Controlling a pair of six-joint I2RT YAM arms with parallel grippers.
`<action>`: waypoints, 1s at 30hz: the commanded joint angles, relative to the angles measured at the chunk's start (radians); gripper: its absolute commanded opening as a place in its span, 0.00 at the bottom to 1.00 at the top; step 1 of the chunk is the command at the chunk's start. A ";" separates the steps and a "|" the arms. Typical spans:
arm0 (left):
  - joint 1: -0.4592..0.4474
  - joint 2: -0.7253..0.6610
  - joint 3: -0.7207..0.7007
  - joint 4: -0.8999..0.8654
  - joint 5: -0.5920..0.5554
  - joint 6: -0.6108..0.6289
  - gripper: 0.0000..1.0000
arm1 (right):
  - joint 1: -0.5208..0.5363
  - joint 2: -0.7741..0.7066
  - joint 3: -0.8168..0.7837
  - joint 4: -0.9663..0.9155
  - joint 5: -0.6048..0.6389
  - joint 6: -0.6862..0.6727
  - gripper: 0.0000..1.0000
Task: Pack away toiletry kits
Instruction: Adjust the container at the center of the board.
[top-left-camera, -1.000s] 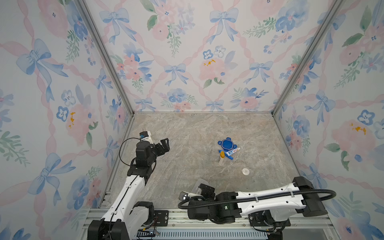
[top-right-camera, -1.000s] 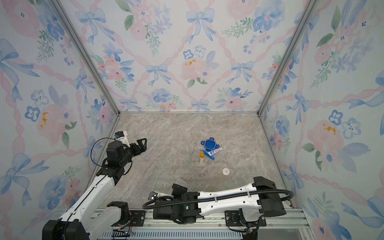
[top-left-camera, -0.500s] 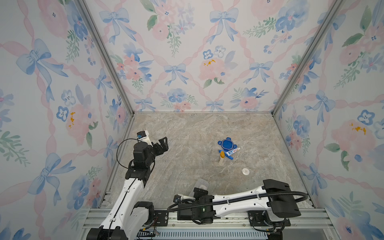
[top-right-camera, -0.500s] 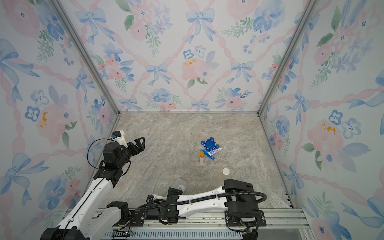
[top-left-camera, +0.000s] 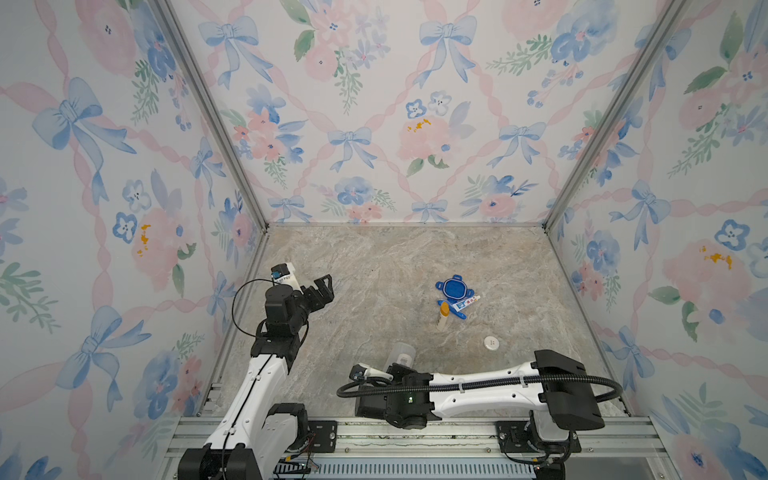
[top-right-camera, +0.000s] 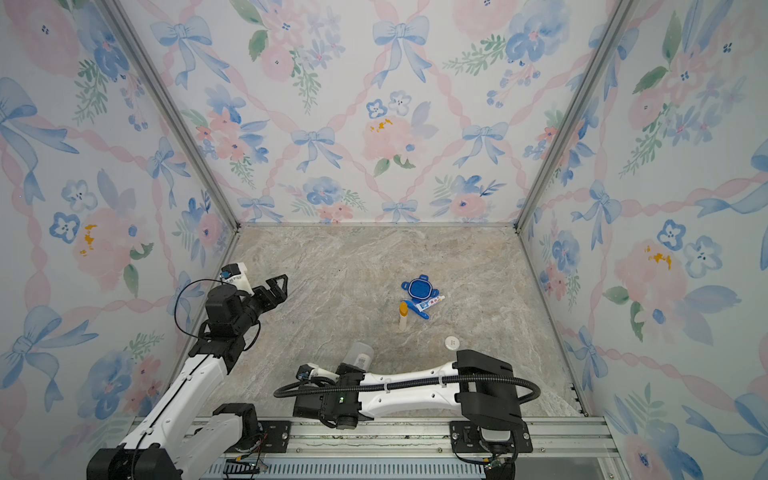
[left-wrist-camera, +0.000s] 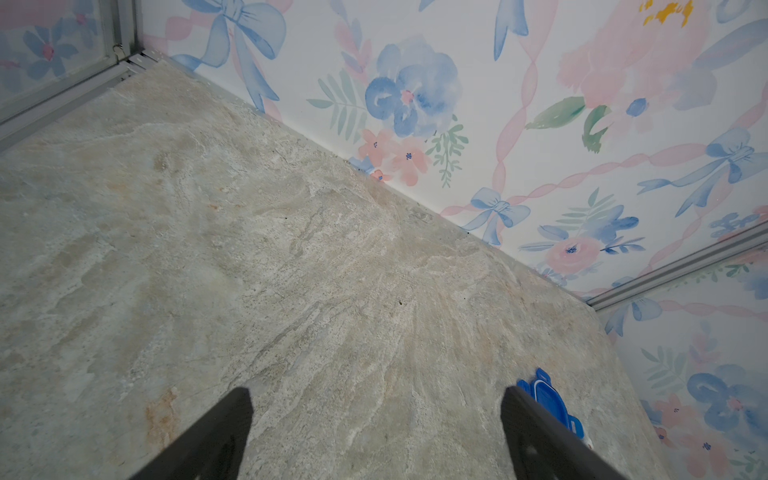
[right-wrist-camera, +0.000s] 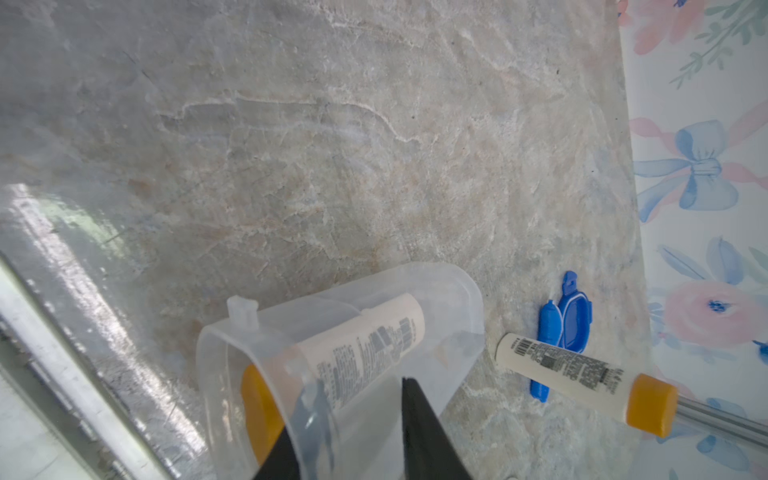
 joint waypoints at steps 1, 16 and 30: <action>0.005 -0.021 -0.017 0.025 0.005 -0.011 0.95 | -0.035 0.022 -0.040 -0.029 -0.073 0.020 0.17; 0.004 -0.064 -0.017 0.032 -0.010 0.002 0.93 | -0.375 -0.163 0.046 -0.145 -0.556 -0.119 0.00; -0.013 -0.067 -0.014 0.036 -0.009 0.010 0.93 | -0.418 -0.123 0.078 -0.168 -0.571 -0.161 0.11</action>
